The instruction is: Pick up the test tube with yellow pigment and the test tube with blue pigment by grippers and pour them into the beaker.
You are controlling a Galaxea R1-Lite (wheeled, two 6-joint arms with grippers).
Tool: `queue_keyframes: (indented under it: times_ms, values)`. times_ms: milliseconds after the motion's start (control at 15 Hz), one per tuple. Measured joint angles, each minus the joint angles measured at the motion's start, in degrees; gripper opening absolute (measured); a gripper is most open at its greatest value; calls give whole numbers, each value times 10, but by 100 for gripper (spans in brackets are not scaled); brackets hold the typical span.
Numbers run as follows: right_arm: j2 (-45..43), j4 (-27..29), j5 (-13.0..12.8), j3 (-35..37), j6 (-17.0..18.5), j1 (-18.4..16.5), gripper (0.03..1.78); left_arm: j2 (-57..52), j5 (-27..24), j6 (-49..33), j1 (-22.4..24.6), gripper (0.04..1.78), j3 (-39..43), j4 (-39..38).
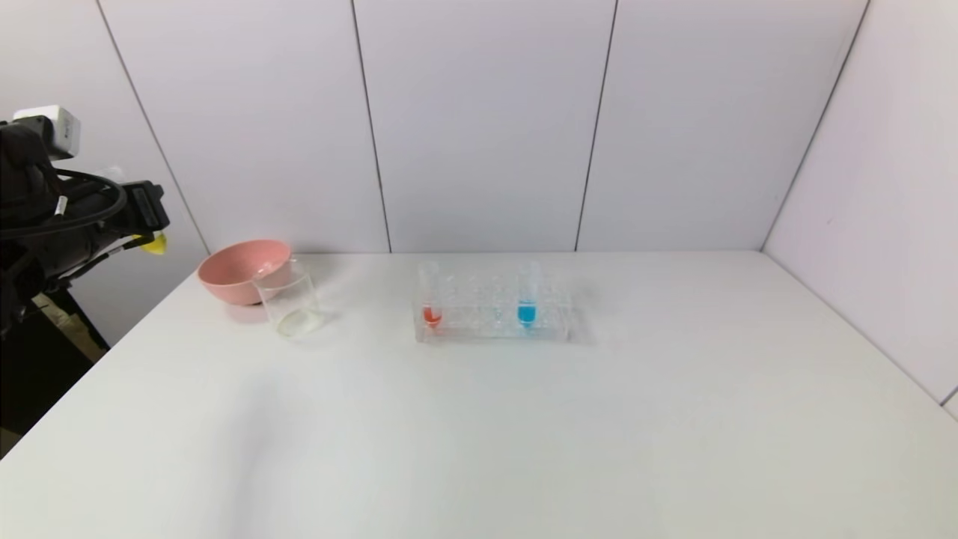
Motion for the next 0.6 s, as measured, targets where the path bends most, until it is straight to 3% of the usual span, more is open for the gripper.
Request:
queue_keyframes:
  times_ms: [600]
  values:
    - [0, 0, 0, 0, 0, 0, 171, 5, -2, 6, 1, 54, -6, -3]
